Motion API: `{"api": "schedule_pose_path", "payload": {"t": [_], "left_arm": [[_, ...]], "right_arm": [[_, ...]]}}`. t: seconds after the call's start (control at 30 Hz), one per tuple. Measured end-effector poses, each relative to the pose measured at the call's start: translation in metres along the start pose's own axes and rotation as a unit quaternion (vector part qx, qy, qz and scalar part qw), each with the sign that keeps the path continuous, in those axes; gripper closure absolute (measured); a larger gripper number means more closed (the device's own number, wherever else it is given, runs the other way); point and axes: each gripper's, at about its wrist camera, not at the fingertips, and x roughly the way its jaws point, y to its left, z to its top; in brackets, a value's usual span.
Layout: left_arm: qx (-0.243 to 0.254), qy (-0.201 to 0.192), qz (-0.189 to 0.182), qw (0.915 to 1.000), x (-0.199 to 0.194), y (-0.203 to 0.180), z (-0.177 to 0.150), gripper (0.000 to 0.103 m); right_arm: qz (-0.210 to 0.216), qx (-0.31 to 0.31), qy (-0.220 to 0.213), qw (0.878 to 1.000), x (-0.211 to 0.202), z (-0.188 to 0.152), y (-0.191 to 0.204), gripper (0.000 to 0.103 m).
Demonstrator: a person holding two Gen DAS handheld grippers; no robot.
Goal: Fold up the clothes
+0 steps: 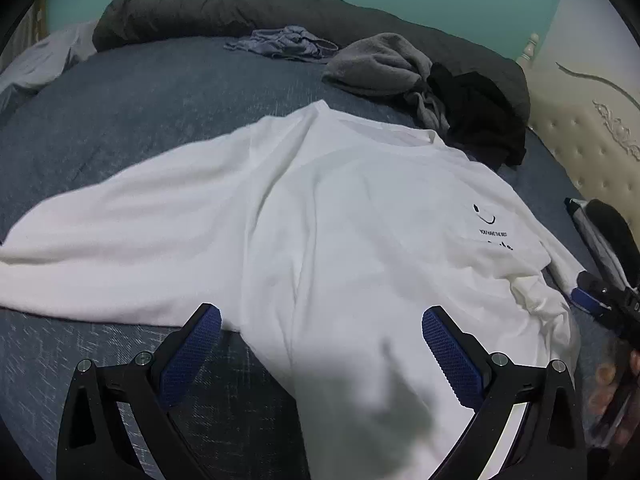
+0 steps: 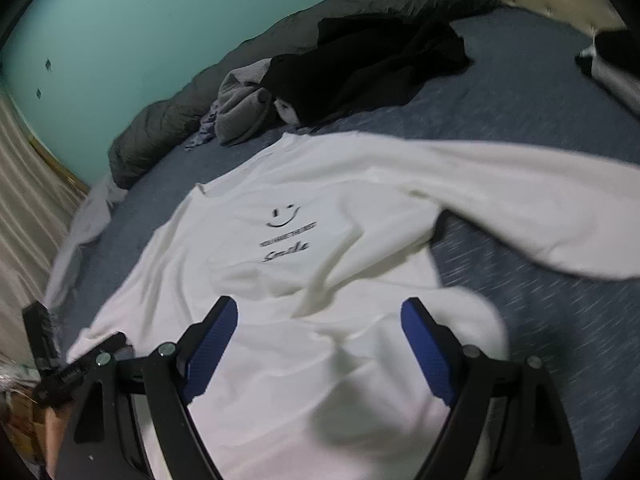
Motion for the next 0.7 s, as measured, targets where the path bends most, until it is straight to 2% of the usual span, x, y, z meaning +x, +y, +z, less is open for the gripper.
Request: {"api": "schedule_pose_path", "payload": {"t": [0.27,0.47,0.7], "left_arm": [[-0.020,-0.014,-0.007,0.9997,-0.004,0.013,0.013,0.000],[-0.026,-0.020,-0.002,0.9994,-0.004,0.022,0.020,0.000],[-0.037,-0.016,-0.004,0.9992,0.004,0.029,0.023,0.000]], "right_arm": [[-0.028,-0.072,0.024,0.997,0.005,0.053,0.010,0.018],[-0.019,-0.097,0.049,0.994,0.037,0.097,0.016,0.018],[-0.029,-0.152,0.059,0.986,0.082,0.150,0.026,0.021]]}}
